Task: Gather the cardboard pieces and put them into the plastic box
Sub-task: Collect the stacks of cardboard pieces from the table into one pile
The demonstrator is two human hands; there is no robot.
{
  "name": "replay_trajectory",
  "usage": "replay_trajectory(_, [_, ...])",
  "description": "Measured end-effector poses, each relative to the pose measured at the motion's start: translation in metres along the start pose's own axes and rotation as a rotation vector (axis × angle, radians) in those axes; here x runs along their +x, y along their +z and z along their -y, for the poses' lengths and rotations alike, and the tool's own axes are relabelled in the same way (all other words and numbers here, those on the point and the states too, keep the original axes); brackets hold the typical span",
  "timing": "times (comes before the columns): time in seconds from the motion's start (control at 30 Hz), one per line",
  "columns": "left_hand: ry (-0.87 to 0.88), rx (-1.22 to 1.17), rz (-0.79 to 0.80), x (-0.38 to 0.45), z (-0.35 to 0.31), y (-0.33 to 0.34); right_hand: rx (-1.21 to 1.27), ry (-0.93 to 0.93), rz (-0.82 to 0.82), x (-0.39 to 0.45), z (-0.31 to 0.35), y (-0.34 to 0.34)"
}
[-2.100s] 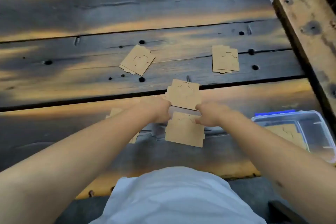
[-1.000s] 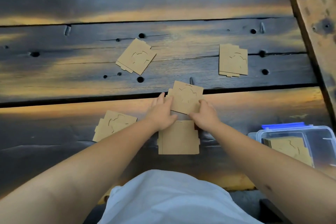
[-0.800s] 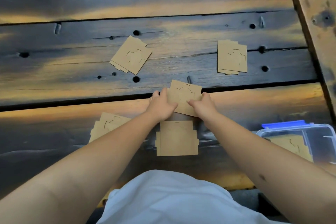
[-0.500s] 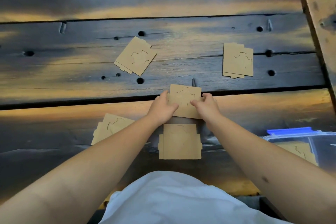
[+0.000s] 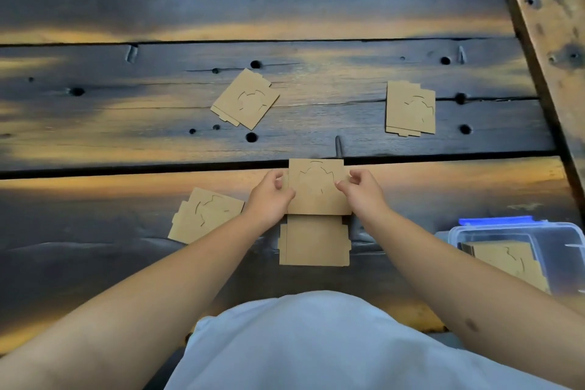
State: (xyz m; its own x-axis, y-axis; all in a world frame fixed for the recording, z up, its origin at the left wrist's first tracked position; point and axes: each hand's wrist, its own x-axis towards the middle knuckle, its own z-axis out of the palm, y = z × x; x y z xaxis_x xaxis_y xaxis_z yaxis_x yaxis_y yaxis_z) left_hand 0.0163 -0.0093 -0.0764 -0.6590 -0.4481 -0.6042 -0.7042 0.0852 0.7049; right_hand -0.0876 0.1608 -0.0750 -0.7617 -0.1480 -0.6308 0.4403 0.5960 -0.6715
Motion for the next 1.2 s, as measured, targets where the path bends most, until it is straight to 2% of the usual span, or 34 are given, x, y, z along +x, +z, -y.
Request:
replay_trajectory(0.2, [-0.033,-0.046,0.027,-0.039,0.023,0.007,-0.036,0.006,0.005,-0.031,-0.031,-0.002])
replay_trajectory(0.5, [-0.057,0.063,0.047,-0.077,0.051,0.018,-0.033,0.035,0.044,-0.063,-0.069,0.002])
replay_trajectory(0.67, [-0.119,0.100,0.095,-0.081,0.057,0.018,-0.102,0.039,0.042,-0.069,-0.076,0.010])
replay_trajectory(0.87, [-0.114,0.147,0.126,-0.080,0.059,0.015,-0.027,0.062,0.038,-0.071,-0.081,0.011])
replay_trajectory(1.0, [-0.139,0.134,0.112,-0.080,0.059,0.016,-0.056,0.083,-0.002,-0.070,-0.084,0.009])
replay_trajectory(1.2, [-0.206,0.032,0.078,-0.072,0.052,0.019,0.017,0.173,0.043,-0.063,-0.080,0.008])
